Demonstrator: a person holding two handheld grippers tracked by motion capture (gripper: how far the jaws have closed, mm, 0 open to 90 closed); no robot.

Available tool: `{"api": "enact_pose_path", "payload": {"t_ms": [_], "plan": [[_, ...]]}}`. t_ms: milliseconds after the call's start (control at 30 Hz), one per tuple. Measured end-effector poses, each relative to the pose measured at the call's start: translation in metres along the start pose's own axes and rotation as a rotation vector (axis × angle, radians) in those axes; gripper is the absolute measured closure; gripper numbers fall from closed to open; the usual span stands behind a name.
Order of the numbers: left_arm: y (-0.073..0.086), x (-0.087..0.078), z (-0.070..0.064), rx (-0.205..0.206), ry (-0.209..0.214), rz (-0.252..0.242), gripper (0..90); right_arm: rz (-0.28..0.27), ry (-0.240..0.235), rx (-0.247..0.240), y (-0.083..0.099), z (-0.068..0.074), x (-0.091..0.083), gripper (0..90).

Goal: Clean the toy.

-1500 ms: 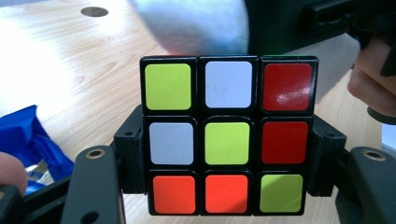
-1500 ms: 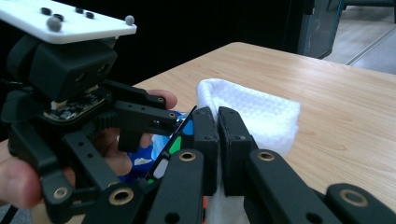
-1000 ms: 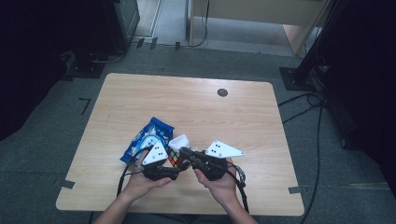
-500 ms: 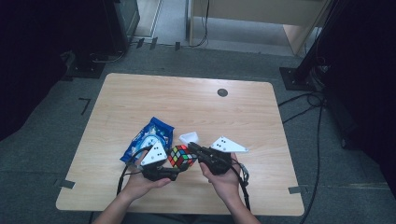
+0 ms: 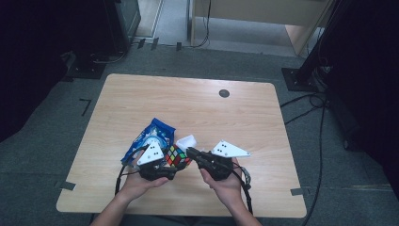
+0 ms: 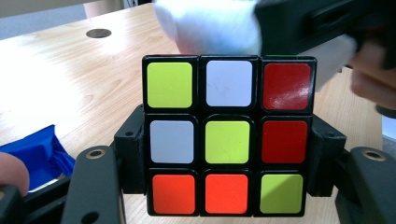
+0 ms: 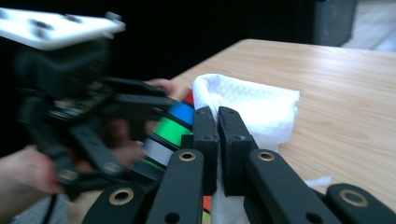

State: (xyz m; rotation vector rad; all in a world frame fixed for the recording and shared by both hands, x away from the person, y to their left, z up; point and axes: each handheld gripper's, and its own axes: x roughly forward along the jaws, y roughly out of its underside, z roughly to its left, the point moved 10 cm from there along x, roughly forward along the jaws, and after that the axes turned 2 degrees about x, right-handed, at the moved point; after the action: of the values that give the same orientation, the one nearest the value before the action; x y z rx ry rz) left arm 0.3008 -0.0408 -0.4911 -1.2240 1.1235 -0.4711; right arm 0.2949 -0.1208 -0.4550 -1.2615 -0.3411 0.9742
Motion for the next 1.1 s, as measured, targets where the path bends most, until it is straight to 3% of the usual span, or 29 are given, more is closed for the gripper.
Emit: {"api": "enact_pose_path", "payload": {"t_ms": [200,300,367,533,667,733,933,1000,1100], "plan": [[-0.006,-0.006,0.005,-0.03,0.005,-0.04,33.9,0.048,0.126,-0.02,0.016,-0.038,-0.002,87.8],[-0.005,-0.008,0.01,-0.035,-0.005,-0.033,33.9,0.064,0.184,-0.014,0.023,-0.056,-0.002,87.7],[-0.004,-0.007,0.012,-0.04,-0.012,-0.025,33.9,0.07,0.244,-0.036,0.025,-0.071,-0.004,87.5],[-0.002,-0.006,0.012,-0.041,-0.013,-0.018,33.9,0.069,0.334,-0.004,0.029,-0.101,-0.012,86.2],[-0.002,-0.006,0.014,-0.044,-0.018,-0.017,33.9,0.042,0.404,0.006,0.027,-0.117,-0.02,70.3],[-0.002,-0.006,0.016,-0.046,-0.034,-0.013,33.8,0.018,0.373,0.002,0.023,-0.114,-0.02,61.4],[-0.002,-0.008,0.022,-0.074,-0.049,-0.013,33.8,-0.002,0.207,-0.139,0.017,-0.082,-0.009,40.5],[-0.003,-0.011,0.025,-0.085,-0.048,-0.016,33.8,0.002,0.134,-0.23,0.02,-0.066,-0.002,35.5],[-0.004,-0.012,0.027,-0.104,-0.039,-0.017,33.8,0.017,0.067,-0.346,0.027,-0.045,0.006,29.7]]}}
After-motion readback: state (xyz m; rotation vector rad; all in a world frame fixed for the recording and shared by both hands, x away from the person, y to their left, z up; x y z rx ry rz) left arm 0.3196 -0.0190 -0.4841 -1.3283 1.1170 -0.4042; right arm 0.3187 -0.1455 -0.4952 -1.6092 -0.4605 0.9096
